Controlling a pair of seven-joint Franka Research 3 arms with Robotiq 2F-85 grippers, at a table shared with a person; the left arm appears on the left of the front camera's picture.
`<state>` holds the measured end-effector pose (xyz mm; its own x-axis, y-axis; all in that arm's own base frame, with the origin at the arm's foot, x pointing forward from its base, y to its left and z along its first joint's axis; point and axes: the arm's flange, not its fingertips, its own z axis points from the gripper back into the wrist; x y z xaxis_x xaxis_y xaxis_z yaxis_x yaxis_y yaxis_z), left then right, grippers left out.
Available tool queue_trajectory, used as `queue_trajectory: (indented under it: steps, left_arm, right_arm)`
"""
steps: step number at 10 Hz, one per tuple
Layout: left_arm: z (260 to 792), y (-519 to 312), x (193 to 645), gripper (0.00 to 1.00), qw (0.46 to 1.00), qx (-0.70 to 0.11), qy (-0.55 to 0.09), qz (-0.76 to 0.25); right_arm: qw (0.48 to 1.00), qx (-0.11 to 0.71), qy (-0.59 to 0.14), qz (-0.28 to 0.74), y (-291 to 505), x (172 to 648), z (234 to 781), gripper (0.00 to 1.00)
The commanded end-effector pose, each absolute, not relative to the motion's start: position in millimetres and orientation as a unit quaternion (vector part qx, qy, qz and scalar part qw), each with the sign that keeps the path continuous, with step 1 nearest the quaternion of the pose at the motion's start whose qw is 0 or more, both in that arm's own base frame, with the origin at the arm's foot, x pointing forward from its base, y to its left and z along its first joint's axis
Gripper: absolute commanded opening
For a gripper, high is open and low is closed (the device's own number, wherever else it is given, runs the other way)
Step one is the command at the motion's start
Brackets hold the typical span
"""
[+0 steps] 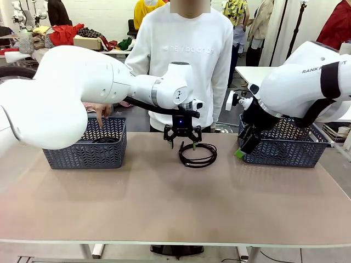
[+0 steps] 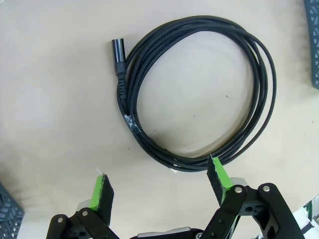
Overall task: Organize the cables according to human instructions.
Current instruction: Pick up a bundle of cables and place it in the basket indicated by the human.
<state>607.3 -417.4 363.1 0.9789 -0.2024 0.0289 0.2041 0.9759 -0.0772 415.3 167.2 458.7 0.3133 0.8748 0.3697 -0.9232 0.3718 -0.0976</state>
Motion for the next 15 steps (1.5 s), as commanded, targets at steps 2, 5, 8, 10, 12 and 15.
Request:
queue_trajectory:
  steps: [2,5,8,10,12,15]
  left_arm:
    - [366,-417,606,1.0,0.993,-0.042,-0.012,-0.106]
    - [356,-417,605,1.0,0.996,-0.033,-0.027,-0.077]
    - [344,-417,606,1.0,0.998,-0.028,-0.036,-0.049]
    - [338,-420,607,1.0,0.999,-0.02,-0.037,-0.033]
    - [331,-418,609,1.0,0.999,-0.014,-0.038,-0.024]
    - [324,-420,610,1.0,0.999,-0.012,-0.036,-0.025]
  right_arm:
    - [0.807,0.065,-0.184,0.558,168,414,458,1.0]
    - [0.807,0.065,-0.184,0.558,168,414,458,1.0]
    - [0.807,0.065,-0.184,0.558,168,414,458,1.0]
    - [0.807,0.065,-0.184,0.558,168,414,458,1.0]
    - [0.807,0.065,-0.184,0.558,168,414,458,1.0]
    - [0.807,0.065,-0.184,0.558,168,414,458,1.0]
